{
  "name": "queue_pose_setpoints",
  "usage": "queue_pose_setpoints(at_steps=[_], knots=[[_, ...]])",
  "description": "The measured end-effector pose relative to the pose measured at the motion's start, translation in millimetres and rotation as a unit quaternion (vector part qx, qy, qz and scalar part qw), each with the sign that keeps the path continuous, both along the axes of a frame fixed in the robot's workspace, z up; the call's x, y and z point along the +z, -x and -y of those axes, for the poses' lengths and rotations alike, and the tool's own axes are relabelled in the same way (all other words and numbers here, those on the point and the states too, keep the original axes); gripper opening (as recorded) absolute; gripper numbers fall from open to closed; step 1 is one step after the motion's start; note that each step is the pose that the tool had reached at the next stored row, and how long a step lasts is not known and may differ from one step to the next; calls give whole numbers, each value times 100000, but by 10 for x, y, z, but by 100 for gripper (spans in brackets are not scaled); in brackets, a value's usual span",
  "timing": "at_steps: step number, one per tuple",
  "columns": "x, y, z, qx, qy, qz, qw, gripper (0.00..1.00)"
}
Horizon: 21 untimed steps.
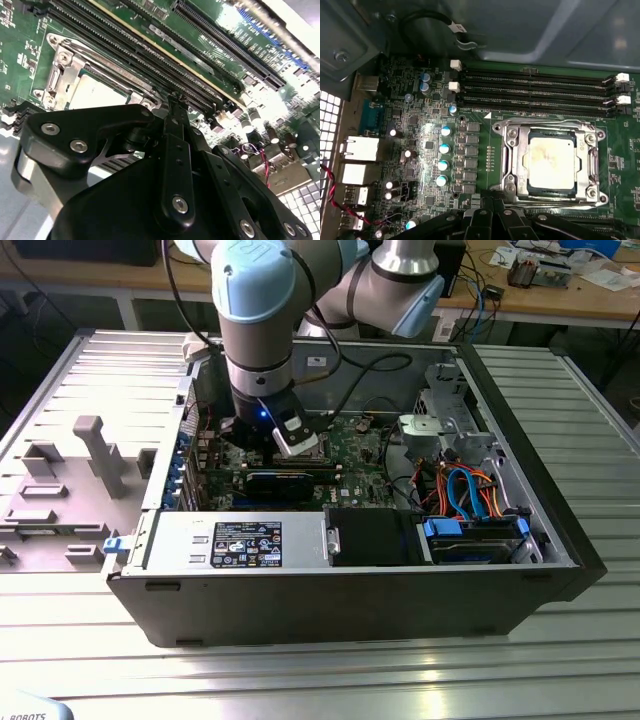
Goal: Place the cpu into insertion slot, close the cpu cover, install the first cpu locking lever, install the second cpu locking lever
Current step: 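Install the second cpu locking lever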
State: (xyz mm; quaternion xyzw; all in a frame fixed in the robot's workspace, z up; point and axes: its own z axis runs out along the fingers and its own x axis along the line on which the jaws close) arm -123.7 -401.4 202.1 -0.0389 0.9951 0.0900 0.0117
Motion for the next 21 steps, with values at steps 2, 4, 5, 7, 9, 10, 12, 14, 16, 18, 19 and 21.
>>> queue_pose_setpoints(at_steps=[2, 4, 5, 7, 9, 10, 12, 14, 16, 18, 19, 21], knots=[[-26, 0, -6, 391, -523, 4, 99998, 11], [-29, 0, -7, 579, -545, 8, 99997, 11], [-30, -1, -8, 654, -382, 29, 99997, 11], [-7, 3, -7, 704, 388, 162, 99997, 11], [39, 2, -6, 729, 881, 202, 99993, 11], [61, -1, -8, 723, 1259, 205, 99989, 11], [64, -29, -19, 725, 1743, 142, 99982, 11], [64, -82, -54, 727, 2320, -140, 99970, 11], [63, -92, -75, 731, 2608, -218, 99963, 11], [63, -92, -77, 735, 2619, -229, 99963, 11], [63, -92, -77, 731, 2620, -229, 99963, 11], [62, -92, -78, 733, 2616, -224, 99963, 11]])
